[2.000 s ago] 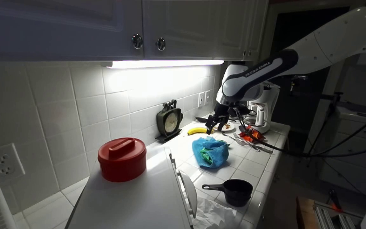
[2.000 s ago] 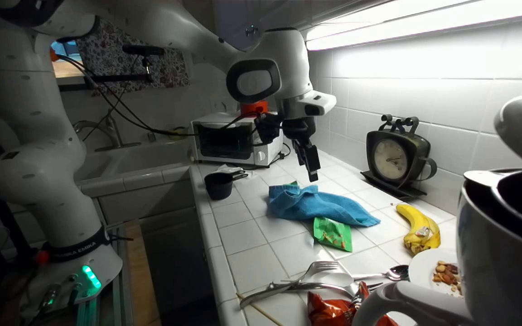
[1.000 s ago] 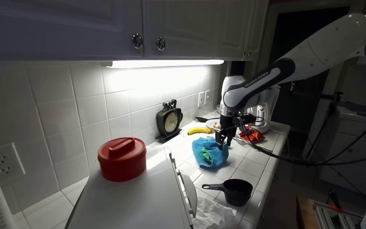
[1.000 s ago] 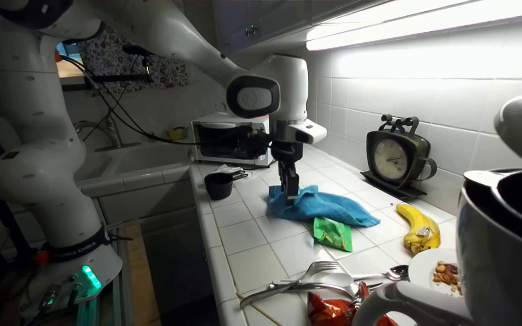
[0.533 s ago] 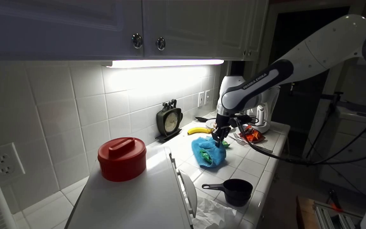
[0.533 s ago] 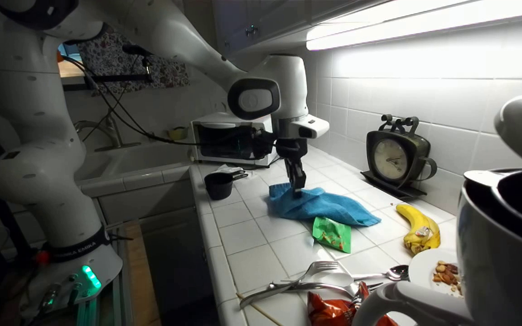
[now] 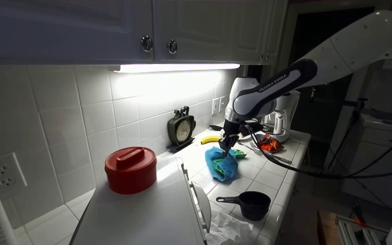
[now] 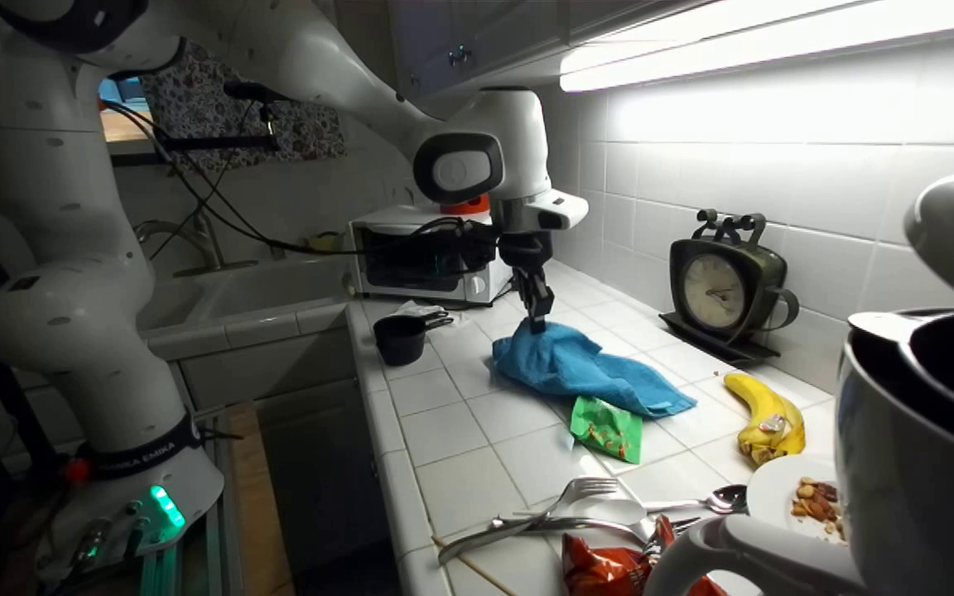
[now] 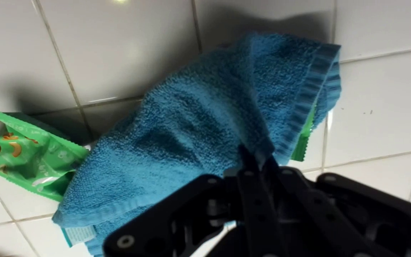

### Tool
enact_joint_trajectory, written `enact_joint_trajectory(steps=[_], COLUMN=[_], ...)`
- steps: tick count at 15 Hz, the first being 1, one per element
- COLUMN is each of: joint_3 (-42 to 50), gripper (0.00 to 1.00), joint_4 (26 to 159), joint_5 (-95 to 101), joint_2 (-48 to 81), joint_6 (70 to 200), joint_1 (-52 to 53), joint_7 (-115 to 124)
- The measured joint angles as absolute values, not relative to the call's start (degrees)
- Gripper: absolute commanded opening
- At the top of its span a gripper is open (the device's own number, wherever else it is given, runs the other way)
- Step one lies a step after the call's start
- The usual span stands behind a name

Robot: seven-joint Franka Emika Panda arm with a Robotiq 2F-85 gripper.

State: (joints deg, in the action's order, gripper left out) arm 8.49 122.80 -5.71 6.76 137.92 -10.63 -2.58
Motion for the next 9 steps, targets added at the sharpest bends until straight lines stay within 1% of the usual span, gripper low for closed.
enact_joint_trajectory(steps=[2, 3, 4, 5, 9], joint_3=[7.68, 7.29, 6.98, 6.75, 6.61], gripper=[0.06, 0.09, 0.17, 0.35, 0.62], joint_4=[122.82, 122.82, 122.82, 122.82, 122.80], joint_5=[-7.53, -8.62, -9.44, -9.81, -10.57], joint_2=[7.38, 7.88, 8.46, 9.13, 11.08], joint_6=[138.28, 138.54, 138.86, 139.16, 140.01], joint_1=[-10.27, -10.21, -10.17, -10.17, -10.26], joint_7=[-3.29, -3.98, -4.61, -4.98, -5.34])
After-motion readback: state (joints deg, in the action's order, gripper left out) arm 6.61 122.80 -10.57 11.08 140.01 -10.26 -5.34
